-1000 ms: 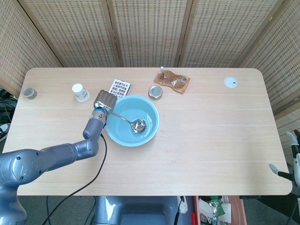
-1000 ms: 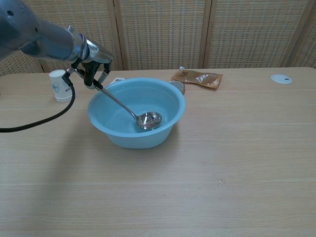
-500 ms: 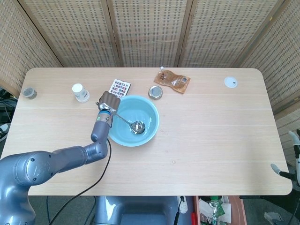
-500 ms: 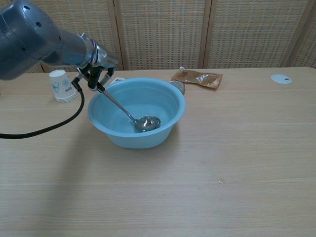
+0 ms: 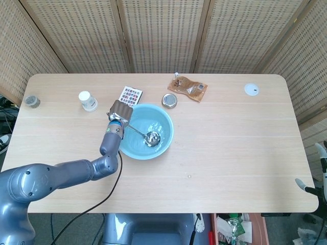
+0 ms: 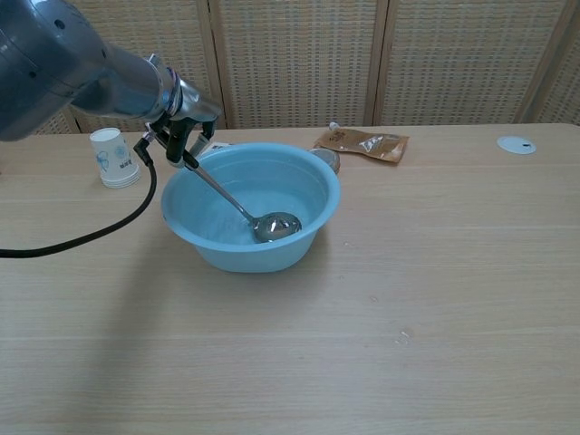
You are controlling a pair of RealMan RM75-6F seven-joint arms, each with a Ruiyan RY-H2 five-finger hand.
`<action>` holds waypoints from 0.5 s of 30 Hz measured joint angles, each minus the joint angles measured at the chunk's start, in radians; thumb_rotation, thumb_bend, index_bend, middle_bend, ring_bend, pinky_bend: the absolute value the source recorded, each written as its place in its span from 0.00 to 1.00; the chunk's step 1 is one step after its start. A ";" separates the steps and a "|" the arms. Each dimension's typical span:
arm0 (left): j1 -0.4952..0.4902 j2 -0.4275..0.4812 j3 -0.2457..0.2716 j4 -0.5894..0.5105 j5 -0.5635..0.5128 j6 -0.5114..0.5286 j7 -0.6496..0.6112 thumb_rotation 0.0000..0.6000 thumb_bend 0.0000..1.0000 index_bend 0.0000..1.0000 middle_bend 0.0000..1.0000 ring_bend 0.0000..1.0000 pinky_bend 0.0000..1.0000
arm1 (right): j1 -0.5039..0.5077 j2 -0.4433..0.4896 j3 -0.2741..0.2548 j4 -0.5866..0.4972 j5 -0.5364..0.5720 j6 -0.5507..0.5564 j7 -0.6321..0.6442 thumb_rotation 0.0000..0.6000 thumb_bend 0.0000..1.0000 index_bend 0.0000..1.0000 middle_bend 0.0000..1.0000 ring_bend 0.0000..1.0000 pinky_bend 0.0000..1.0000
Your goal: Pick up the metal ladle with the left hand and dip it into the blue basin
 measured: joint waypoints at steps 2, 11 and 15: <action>0.005 0.022 -0.012 -0.031 0.012 -0.001 -0.011 1.00 0.70 1.00 1.00 1.00 1.00 | 0.001 -0.001 -0.001 0.001 0.001 -0.002 -0.003 1.00 0.00 0.00 0.00 0.00 0.00; 0.032 0.149 -0.071 -0.141 0.059 -0.029 -0.098 1.00 0.71 1.00 1.00 1.00 1.00 | 0.004 -0.007 -0.002 -0.001 0.004 -0.006 -0.019 1.00 0.00 0.00 0.00 0.00 0.00; 0.042 0.186 -0.089 -0.162 0.069 -0.053 -0.141 1.00 0.71 1.00 1.00 1.00 1.00 | 0.005 -0.008 -0.002 -0.001 0.005 -0.007 -0.021 1.00 0.00 0.00 0.00 0.00 0.00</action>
